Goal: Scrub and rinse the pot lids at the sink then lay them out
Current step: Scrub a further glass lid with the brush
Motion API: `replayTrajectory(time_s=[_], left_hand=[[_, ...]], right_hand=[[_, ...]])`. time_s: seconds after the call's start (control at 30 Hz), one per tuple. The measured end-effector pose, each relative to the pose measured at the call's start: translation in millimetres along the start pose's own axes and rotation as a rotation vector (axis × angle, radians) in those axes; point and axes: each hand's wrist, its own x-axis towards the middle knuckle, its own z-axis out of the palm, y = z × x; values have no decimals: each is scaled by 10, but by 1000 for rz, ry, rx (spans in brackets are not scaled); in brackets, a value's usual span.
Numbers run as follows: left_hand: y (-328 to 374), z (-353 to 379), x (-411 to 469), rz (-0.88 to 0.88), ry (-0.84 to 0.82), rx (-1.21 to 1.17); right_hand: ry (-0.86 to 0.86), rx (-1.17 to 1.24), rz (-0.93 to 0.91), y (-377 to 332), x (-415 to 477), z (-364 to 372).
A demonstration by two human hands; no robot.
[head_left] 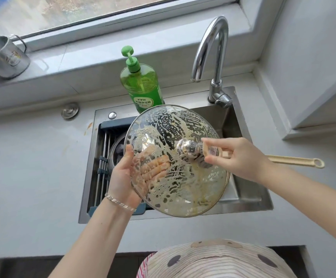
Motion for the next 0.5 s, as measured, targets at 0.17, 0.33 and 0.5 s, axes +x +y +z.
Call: replayTrajectory(time_s=[0.17, 0.33, 0.5], left_hand=[[16, -28, -13, 2, -44, 52], [36, -71, -17, 6, -68, 70], [16, -24, -6, -11, -101, 136]], right_hand=[[150, 70, 120, 120, 197, -98], [79, 52, 66, -23, 237, -84], [11, 82, 88, 17, 303, 17]])
